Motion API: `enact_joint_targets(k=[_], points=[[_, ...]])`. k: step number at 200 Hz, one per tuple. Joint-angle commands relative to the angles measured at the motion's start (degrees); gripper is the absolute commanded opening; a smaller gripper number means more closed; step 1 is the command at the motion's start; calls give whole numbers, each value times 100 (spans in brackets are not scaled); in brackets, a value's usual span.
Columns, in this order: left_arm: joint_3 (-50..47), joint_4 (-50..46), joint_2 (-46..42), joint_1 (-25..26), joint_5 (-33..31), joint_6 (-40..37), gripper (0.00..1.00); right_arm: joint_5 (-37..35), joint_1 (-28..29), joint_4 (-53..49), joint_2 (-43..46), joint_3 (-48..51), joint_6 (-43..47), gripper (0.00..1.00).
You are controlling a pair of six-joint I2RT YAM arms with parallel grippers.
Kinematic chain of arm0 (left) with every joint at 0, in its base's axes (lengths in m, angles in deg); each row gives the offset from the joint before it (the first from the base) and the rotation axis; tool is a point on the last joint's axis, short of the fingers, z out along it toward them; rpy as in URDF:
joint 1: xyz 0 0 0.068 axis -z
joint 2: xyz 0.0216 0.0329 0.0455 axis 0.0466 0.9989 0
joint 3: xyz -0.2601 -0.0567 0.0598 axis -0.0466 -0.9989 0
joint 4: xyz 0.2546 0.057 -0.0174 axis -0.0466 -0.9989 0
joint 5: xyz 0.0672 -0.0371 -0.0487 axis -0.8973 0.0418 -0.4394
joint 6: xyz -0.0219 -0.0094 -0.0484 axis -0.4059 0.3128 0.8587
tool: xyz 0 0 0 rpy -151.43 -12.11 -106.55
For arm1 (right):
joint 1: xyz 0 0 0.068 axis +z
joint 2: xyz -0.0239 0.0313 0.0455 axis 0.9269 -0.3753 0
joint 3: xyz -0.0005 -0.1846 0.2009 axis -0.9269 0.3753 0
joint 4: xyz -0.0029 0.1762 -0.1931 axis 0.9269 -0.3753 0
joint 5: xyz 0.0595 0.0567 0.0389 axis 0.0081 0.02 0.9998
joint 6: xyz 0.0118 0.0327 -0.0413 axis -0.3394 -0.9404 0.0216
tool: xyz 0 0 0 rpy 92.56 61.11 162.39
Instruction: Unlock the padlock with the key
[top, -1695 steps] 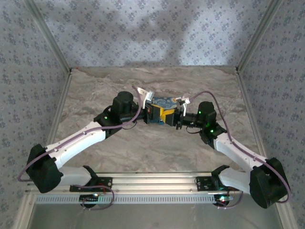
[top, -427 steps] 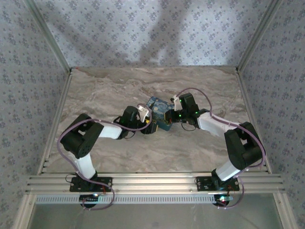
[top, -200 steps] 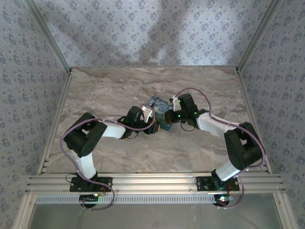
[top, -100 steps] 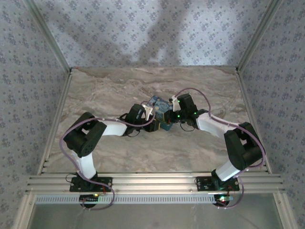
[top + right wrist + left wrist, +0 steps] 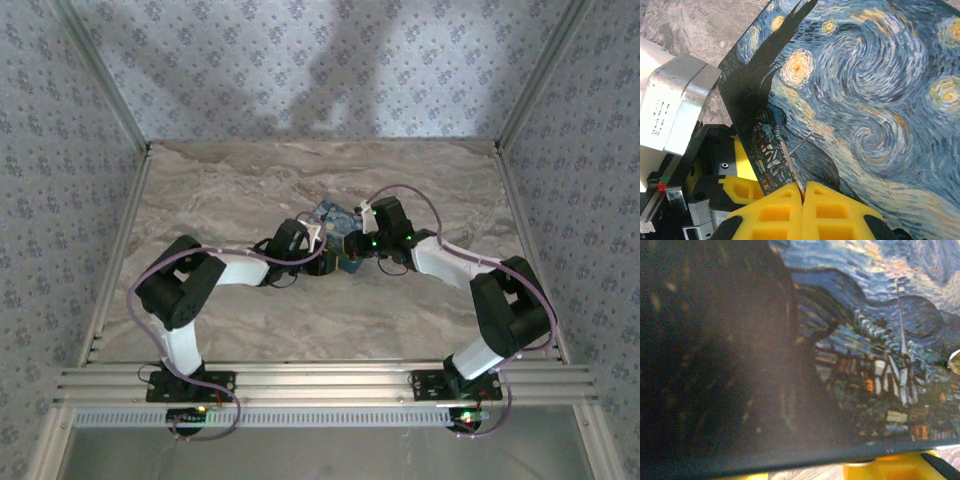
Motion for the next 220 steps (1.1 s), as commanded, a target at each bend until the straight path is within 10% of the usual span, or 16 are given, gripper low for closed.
enact_joint_targets(k=[1,104,220], points=[[169,306,124,59,-46,233,37,-203,67,-538,-79,97,-79,0],[-49,501,-159,45,-143,414,29,-194,71,-310,236,140,-2,0],[56,231,-675,40,573,1238,29,-535,352,605,2623,2125,462,0]])
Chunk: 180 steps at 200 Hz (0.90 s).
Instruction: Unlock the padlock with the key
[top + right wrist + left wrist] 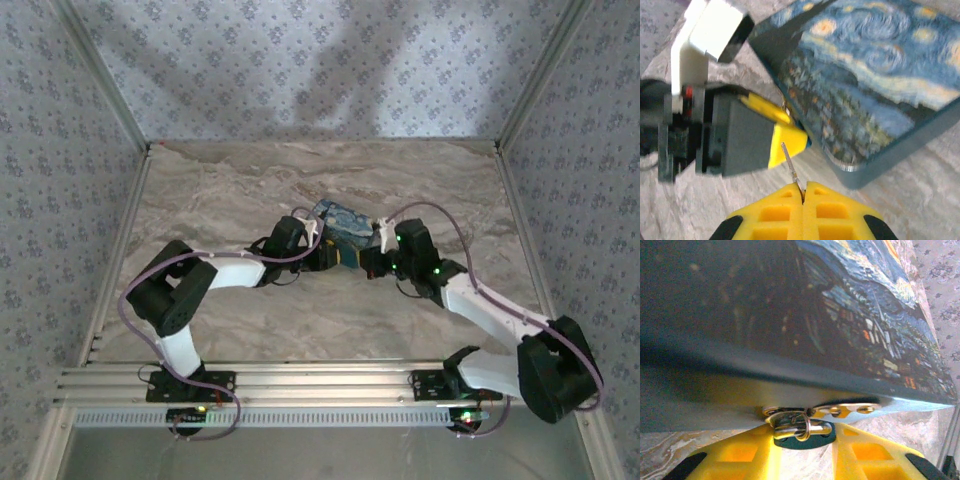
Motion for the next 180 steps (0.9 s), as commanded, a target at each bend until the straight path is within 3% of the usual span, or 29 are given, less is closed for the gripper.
enact_joint_targets(k=[1,39,104,180], points=[[133,68,-274,13,302,258,29,-230,224,383,321,508,82,0],[168,-22,-358,19,344,404,29,-683,637,1169,392,1119,44,0],[211,-133,-398,46,378,537,29,-908,955,2602,-437,1444,20,0],[258,-218,-412,91,376,539,29,-1126,984,3214,-1179,1368,17,0]])
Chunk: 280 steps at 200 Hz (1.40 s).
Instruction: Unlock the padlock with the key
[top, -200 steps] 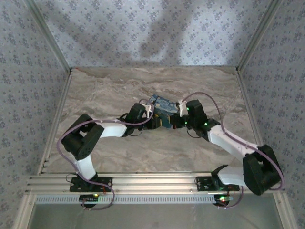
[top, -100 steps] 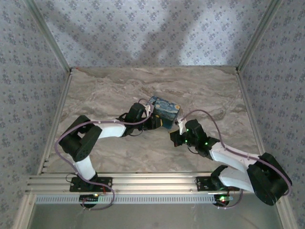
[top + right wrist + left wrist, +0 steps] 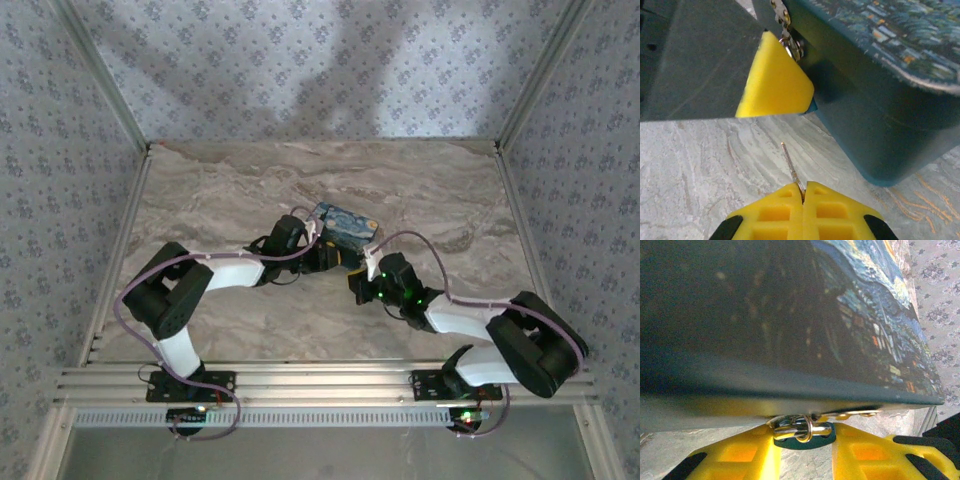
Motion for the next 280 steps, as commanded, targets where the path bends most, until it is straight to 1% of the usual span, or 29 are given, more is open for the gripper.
enact_joint_targets(k=[1,52,95,280], points=[[202,85,-274,57,129,50,29,-192,31,371,-187,-8,3,0],[203,92,-271,70,107,50,29,-173,5,638,-562,-99,-199,0],[203,93,-263,65,100,38,29,-149,-52,743,-702,-122,-315,0],[204,61,-254,80,90,32,29,-59,-138,874,-899,-319,-400,0]])
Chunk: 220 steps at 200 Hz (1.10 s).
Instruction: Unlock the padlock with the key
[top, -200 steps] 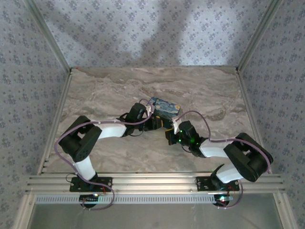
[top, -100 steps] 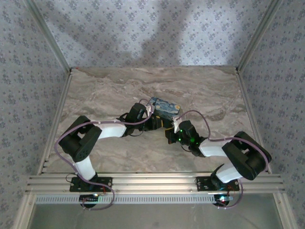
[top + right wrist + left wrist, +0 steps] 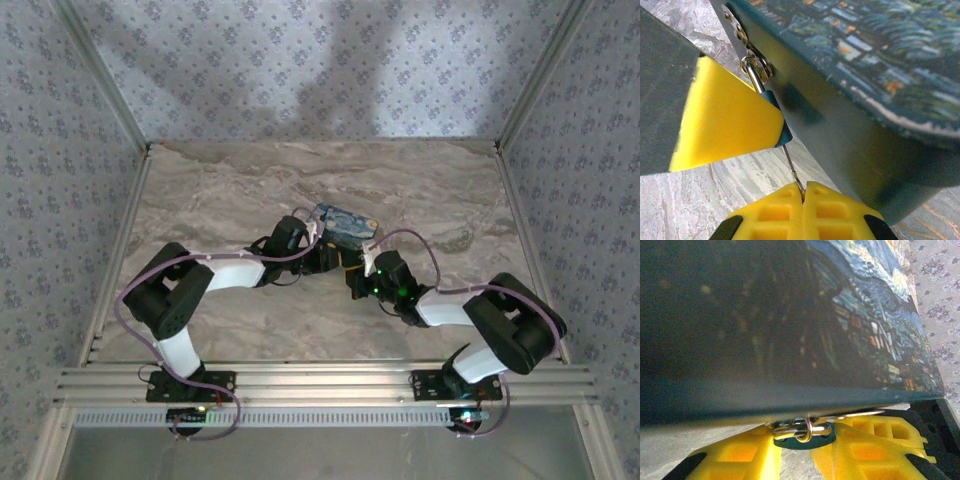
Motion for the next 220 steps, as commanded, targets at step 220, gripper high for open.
enact_joint_targets(k=[220], points=[[259,120,-195,98,104,181,29,-200,-19,824,-232,-273,-190,0]])
